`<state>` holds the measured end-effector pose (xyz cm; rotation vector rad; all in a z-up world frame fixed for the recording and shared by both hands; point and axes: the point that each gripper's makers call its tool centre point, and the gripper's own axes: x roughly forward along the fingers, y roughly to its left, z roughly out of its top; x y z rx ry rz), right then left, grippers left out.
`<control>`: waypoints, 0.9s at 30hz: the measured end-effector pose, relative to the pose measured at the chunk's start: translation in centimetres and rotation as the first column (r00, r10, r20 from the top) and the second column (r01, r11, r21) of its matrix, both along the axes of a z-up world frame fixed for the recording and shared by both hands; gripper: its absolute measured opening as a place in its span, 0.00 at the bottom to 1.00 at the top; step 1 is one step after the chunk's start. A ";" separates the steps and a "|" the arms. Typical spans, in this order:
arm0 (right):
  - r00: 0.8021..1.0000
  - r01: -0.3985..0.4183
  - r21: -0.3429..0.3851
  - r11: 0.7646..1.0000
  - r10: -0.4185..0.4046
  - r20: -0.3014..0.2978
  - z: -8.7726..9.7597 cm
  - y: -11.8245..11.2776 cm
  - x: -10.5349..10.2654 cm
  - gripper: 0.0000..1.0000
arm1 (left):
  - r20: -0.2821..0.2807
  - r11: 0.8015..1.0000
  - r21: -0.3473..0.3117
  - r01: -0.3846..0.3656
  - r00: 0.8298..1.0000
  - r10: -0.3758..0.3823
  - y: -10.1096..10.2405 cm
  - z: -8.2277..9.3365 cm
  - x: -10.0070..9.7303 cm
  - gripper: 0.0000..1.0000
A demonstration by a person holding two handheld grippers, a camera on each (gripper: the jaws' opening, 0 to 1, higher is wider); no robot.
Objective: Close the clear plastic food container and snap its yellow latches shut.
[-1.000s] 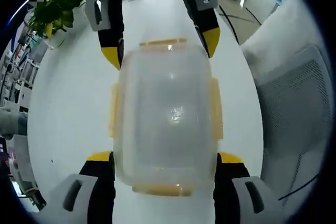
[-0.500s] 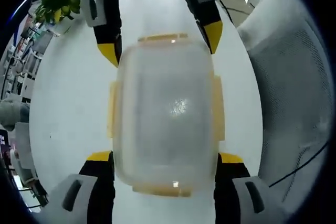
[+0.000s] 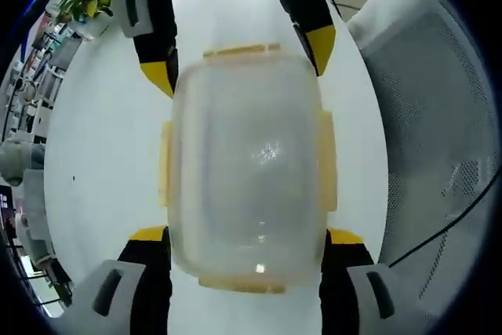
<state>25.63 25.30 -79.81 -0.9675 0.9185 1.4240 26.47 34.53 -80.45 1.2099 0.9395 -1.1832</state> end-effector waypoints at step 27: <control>1.000 0.013 0.027 1.000 -0.013 -0.003 0.0 0.0 4.8 0.70 | -0.015 1.000 -0.004 0.015 1.000 -0.015 0.1 -0.1 5.2 0.75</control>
